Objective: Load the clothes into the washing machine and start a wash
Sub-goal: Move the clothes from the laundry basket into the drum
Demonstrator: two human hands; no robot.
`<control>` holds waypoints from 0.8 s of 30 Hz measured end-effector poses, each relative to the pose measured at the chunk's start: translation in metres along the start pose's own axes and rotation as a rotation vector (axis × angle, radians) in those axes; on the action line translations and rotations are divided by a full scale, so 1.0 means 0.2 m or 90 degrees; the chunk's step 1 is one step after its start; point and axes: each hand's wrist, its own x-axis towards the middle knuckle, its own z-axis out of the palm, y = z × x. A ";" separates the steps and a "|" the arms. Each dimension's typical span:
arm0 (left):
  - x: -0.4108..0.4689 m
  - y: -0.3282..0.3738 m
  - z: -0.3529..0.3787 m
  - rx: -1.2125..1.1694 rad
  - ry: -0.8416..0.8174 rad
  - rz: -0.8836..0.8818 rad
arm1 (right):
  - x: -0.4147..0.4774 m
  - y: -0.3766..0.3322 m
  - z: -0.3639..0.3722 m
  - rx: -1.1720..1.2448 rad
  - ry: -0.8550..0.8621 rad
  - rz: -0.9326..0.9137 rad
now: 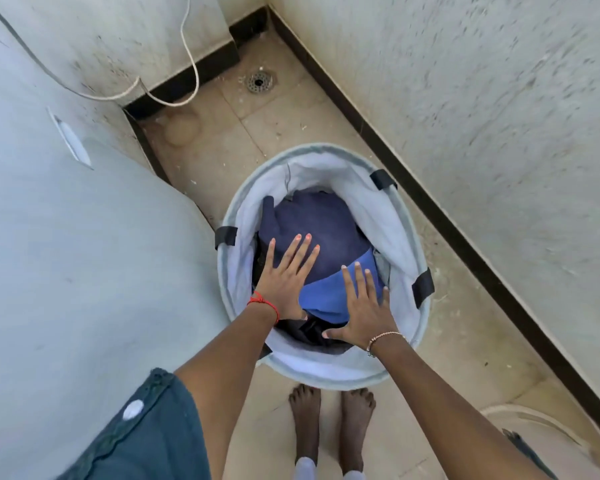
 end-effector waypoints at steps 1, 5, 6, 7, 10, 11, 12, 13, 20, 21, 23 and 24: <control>0.03 -0.02 0.02 0.011 0.014 0.003 | 0.03 0.01 0.02 0.005 0.002 -0.003; 0.14 -0.06 0.05 0.009 0.047 -0.007 | 0.16 0.01 0.05 0.040 0.069 -0.015; 0.16 -0.08 0.06 0.004 0.060 -0.011 | 0.20 0.02 0.04 0.045 0.089 -0.019; 0.19 -0.09 0.06 -0.005 0.070 -0.016 | 0.24 0.02 0.02 0.039 0.106 -0.024; 0.26 -0.10 0.10 -0.028 0.076 -0.019 | 0.36 0.04 -0.04 -0.016 0.136 -0.043; 0.27 -0.11 0.11 -0.035 0.074 -0.022 | 0.40 0.04 -0.05 -0.033 0.138 -0.049; 0.28 -0.11 0.12 -0.040 0.070 -0.025 | 0.44 0.04 -0.06 -0.047 0.135 -0.056; 0.29 -0.11 0.13 -0.045 0.064 -0.029 | 0.47 0.04 -0.07 -0.056 0.129 -0.066; 0.29 -0.15 0.20 -0.059 0.003 -0.027 | 0.58 0.00 -0.07 -0.107 0.040 -0.115; 0.30 -0.15 0.21 -0.068 0.004 -0.022 | 0.58 0.00 -0.06 -0.112 0.042 -0.115; 0.30 -0.15 0.21 -0.078 0.002 -0.011 | 0.58 0.00 -0.05 -0.109 0.038 -0.114; 0.31 -0.14 0.21 -0.079 0.001 -0.005 | 0.58 0.00 -0.04 -0.102 0.032 -0.112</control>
